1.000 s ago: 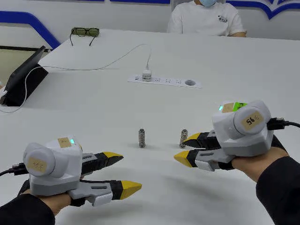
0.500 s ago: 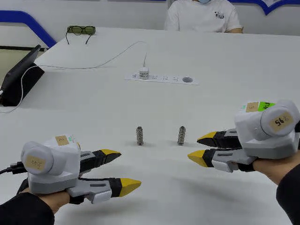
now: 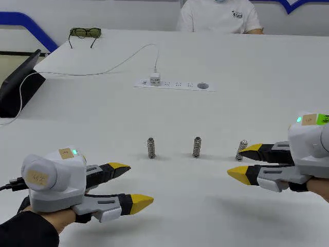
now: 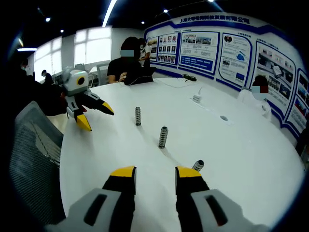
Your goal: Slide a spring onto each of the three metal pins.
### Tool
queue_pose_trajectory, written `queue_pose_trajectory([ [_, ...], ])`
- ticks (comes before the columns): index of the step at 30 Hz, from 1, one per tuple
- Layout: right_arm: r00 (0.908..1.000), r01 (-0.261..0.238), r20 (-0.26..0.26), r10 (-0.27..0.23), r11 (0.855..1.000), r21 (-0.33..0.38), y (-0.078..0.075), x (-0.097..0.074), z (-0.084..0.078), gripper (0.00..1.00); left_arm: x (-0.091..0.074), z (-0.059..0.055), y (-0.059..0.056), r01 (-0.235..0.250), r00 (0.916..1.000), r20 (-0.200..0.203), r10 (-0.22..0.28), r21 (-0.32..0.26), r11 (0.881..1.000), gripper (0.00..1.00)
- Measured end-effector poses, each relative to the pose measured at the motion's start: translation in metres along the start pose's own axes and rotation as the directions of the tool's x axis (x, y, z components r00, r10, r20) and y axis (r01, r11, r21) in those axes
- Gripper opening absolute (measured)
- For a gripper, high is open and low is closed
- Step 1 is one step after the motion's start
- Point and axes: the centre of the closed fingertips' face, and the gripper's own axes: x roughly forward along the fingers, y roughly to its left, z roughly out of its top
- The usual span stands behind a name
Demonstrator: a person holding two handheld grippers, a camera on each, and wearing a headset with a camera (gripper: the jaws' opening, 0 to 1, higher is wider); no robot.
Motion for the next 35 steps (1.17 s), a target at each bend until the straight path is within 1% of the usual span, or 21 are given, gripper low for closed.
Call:
queue_pose_trajectory([
  [4,0.9997,0.022,0.004,-0.022,1.0,0.016,-0.008,-0.007,-0.008,0.35,0.0,0.002,0.0,0.001,1.0,-0.002,-0.001,0.002,1.0,0.59],
  [6,0.9993,0.035,0.01,-0.036,0.999,0.023,-0.011,-0.01,-0.011,0.38,0.0,0.001,0.001,0.0,1.0,-0.002,0.0,0.002,1.0,0.59],
  [11,0.9987,0.045,0.023,-0.046,0.998,0.04,-0.015,-0.018,-0.017,0.41,0.001,0.001,0.001,-0.001,1.0,-0.006,0.001,0.0,1.0,0.59],
  [17,0.9977,0.046,0.046,-0.049,0.997,0.062,-0.017,-0.023,-0.02,0.48,0.0,0.0,0.002,-0.005,1.0,-0.008,0.005,-0.003,1.0,0.6],
  [23,0.9962,0.039,0.075,-0.045,0.997,0.072,-0.016,-0.03,-0.023,0.52,0.0,0.0,0.002,-0.008,0.9999,-0.008,0.008,-0.004,1.0,0.6],
  [28,0.9948,0.032,0.093,-0.04,0.996,0.083,-0.015,-0.032,-0.028,0.52,0.0,-0.001,0.001,-0.01,0.9999,-0.007,0.009,-0.008,1.0,0.6],
  [32,0.9929,0.025,0.114,-0.034,0.997,0.076,-0.014,-0.032,-0.026,0.53,-0.001,-0.001,0.001,-0.01,0.9999,-0.008,0.01,-0.009,1.0,0.6],
  [35,0.9919,0.025,0.122,-0.034,0.997,0.075,-0.016,-0.033,-0.028,0.55,-0.001,-0.001,0.002,-0.012,0.9999,-0.006,0.012,-0.011,1.0,0.6],
])
